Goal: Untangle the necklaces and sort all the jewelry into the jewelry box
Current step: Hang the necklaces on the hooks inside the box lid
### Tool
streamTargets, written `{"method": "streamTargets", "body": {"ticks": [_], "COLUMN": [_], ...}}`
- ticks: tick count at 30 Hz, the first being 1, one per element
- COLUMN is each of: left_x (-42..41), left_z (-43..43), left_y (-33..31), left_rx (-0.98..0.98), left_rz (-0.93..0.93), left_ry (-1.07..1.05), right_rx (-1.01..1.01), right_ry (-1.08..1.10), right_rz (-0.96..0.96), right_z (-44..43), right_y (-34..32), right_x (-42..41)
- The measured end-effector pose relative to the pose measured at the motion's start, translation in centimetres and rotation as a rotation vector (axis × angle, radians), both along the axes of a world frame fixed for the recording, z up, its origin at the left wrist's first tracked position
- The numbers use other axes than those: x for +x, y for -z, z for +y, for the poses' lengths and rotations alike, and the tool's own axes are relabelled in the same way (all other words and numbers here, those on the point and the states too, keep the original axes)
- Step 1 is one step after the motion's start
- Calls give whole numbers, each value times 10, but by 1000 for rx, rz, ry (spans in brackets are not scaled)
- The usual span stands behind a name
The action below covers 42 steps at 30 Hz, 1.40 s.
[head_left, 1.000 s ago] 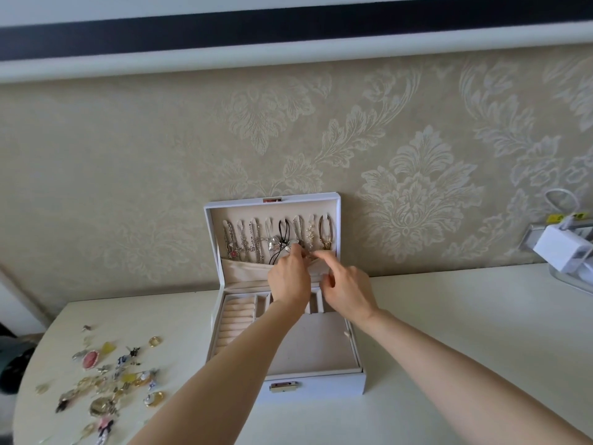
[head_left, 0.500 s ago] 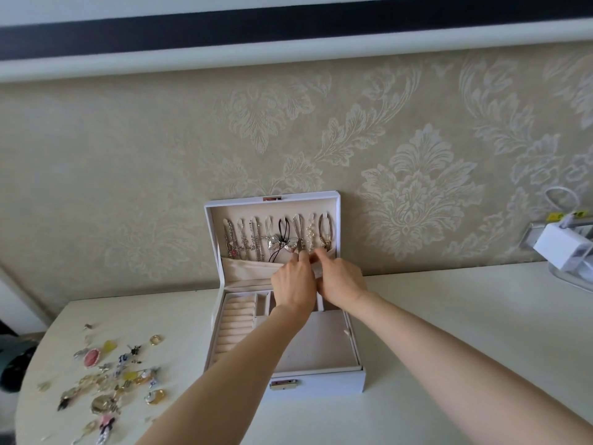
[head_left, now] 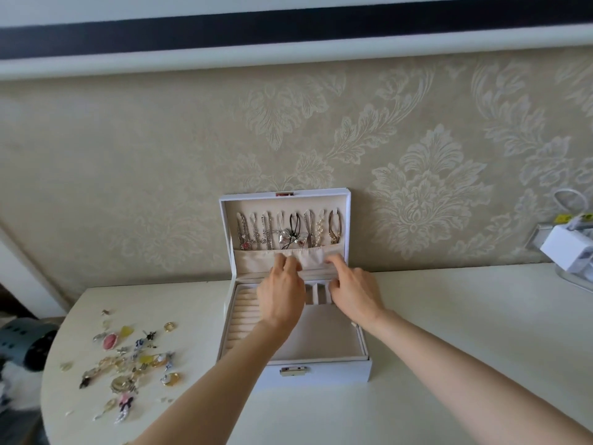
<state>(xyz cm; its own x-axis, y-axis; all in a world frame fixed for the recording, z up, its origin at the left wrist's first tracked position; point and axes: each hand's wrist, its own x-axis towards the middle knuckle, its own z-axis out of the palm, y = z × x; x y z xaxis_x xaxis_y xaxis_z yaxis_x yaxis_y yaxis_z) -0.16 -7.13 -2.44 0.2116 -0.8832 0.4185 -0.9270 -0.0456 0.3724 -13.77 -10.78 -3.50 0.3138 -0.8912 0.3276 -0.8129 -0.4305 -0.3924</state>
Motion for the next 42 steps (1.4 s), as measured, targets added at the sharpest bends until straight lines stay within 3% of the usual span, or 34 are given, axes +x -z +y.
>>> {"method": "streamTargets", "body": {"ticks": [6, 10, 13, 17, 39, 42], "left_x": [49, 65, 68, 65, 41, 46], "left_z": [46, 72, 81, 88, 73, 75], "left_y": [26, 38, 44, 37, 38, 38], "left_rx": [14, 94, 163, 259, 272, 294], "left_rz": [-6, 118, 164, 396, 448, 463], "left_ry": [-196, -341, -305, -259, -159, -116], "right_rx": [39, 182, 263, 343, 286, 204], "right_ry": [207, 295, 336, 362, 463, 481], "right_rz": [50, 31, 55, 105, 154, 147], "right_z": [34, 56, 64, 65, 62, 64], "right_y": [14, 14, 13, 14, 17, 11], "right_x": [-17, -20, -19, -20, -45, -43]}}
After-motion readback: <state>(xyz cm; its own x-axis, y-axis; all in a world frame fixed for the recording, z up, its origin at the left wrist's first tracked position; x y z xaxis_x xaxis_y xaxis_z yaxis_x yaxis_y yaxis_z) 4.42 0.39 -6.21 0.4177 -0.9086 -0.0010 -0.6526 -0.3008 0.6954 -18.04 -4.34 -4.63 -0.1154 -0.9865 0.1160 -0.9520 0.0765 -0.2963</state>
